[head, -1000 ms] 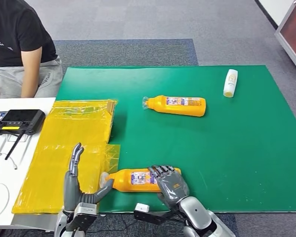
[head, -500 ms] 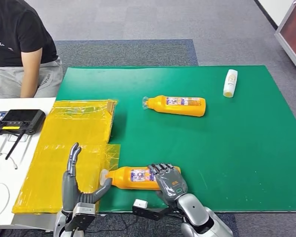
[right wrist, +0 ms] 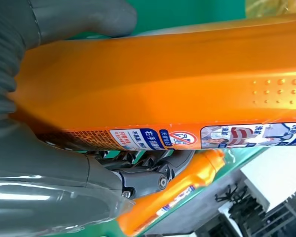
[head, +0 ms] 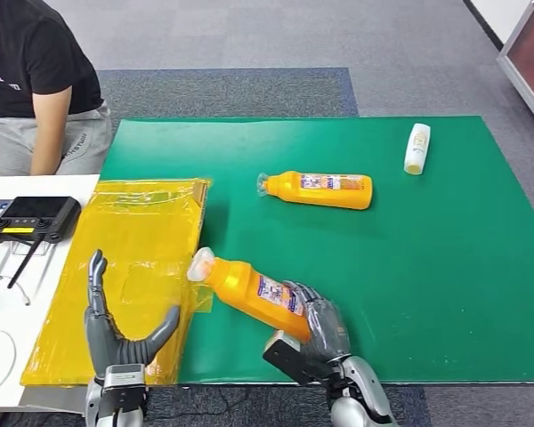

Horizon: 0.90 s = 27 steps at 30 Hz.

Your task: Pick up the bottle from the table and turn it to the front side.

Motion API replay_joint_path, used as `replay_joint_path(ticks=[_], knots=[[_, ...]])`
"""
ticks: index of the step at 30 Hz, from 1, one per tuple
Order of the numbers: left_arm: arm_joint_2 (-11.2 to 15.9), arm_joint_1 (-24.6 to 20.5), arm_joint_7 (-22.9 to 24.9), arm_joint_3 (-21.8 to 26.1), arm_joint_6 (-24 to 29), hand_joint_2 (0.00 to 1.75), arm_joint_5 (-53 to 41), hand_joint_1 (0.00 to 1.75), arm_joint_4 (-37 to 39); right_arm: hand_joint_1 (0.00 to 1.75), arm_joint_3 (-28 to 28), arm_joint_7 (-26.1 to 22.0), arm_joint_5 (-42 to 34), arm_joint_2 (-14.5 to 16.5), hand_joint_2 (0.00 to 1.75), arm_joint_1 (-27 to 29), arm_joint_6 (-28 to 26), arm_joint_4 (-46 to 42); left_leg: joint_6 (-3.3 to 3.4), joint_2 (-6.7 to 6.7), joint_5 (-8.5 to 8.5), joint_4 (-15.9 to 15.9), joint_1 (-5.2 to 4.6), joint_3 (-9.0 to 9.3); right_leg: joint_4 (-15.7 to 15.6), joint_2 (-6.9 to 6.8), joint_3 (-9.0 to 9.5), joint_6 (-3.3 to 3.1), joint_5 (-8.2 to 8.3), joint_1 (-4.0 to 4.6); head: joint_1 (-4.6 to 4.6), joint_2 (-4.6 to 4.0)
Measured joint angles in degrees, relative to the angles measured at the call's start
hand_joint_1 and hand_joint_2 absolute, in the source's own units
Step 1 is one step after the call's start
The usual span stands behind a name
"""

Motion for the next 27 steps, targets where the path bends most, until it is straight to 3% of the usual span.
replay_joint_path(ticks=[12, 14, 18, 20, 27], knots=[[0.05, 0.57, 0.01, 0.2, 0.14, 1.75, 4.73, 0.0, -5.16, 1.75, -2.26, -3.36, -5.05, 1.83, 1.75, 1.77, -1.54, -1.45, 0.06, 0.0, -0.06, 0.0, 0.0, -0.06, 0.0, 0.0, -0.04, 0.04, -0.06, -0.01, 0.01, 0.0], [-0.05, 0.61, 0.31, 0.08, -4.35, 1.75, 10.07, 0.0, -5.19, 1.75, -2.3, -3.89, -4.71, 1.96, 1.75, 2.03, -2.24, -1.86, 0.06, 0.0, -0.07, 0.0, 0.0, -0.06, 0.0, 0.0, -0.05, 0.05, -0.08, -0.01, 0.01, 0.0], [-0.74, 0.54, 3.79, 0.17, -21.46, 1.75, 23.48, 0.0, -4.58, 1.75, -2.33, -5.87, -5.83, 2.4, 1.75, 2.87, -4.37, -2.95, 0.07, 0.0, -0.08, 0.0, -0.01, -0.06, 0.0, 0.0, -0.06, 0.06, -0.09, -0.01, 0.01, 0.0], [-1.07, 0.28, 5.47, 0.22, -27.45, 1.75, 26.79, 0.0, -3.81, 1.75, -2.37, -6.69, -6.69, 2.56, 1.75, 3.03, -4.86, -3.3, 0.08, 0.0, -0.08, 0.0, -0.01, -0.06, 0.0, 0.0, -0.06, 0.06, -0.09, -0.01, 0.01, 0.0], [-1.63, -1.64, 6.7, 0.04, -35.3, 1.75, 26.08, 0.0, -0.08, 1.75, -2.42, -8.15, -7.97, 2.93, 1.75, 2.62, -5.18, -3.97, 0.08, 0.0, -0.08, 0.01, -0.01, -0.07, 0.0, 0.0, -0.06, 0.06, -0.09, -0.01, 0.01, 0.0]])
